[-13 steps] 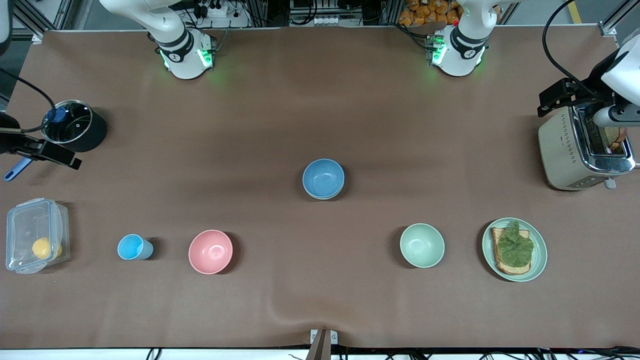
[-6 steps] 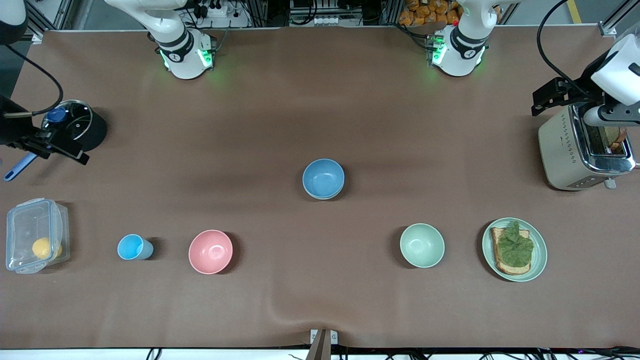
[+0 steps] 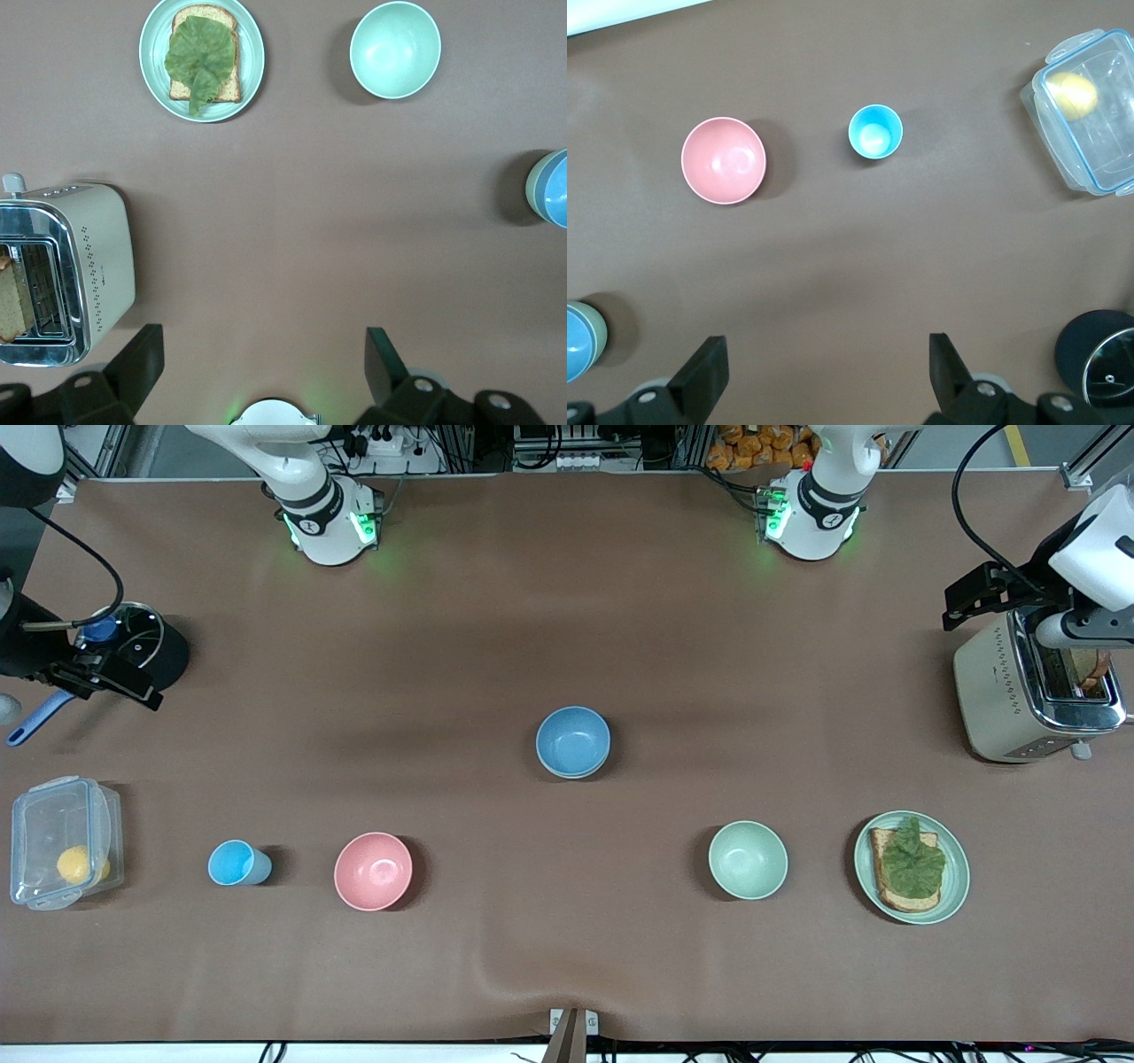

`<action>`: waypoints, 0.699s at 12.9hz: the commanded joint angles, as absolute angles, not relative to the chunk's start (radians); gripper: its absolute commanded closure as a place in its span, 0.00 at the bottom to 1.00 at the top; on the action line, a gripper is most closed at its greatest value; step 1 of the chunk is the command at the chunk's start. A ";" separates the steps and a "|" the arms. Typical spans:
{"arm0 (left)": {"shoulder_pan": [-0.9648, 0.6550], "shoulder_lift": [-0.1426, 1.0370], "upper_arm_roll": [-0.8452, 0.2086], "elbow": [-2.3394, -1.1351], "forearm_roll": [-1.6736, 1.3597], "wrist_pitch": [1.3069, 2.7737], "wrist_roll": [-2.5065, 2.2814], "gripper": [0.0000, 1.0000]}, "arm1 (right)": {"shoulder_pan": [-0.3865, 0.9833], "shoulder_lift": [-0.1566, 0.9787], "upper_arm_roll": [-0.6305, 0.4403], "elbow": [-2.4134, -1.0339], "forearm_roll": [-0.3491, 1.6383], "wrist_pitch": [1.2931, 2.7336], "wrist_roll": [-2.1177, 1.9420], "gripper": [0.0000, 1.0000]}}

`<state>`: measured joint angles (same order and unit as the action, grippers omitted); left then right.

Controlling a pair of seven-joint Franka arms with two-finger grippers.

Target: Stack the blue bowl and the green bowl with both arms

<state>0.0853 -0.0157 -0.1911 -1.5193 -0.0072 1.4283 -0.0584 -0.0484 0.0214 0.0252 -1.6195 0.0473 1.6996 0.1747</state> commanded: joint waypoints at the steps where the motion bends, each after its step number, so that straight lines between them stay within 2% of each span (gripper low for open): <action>1: 0.074 -0.035 -0.181 -1.529 -0.022 1.434 -0.046 0.00 | -0.081 -0.009 0.046 -1.652 0.028 1.713 0.167 0.00; 9: 0.071 -0.029 -0.178 -1.502 0.002 1.473 -0.054 0.00 | -0.083 -0.008 0.051 -1.647 0.031 1.715 0.135 0.00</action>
<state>0.0775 -0.0174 -0.1863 -1.5036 -0.0071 1.4564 -0.0585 -0.0571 0.0211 0.0272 -1.6195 0.0455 1.7048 0.1667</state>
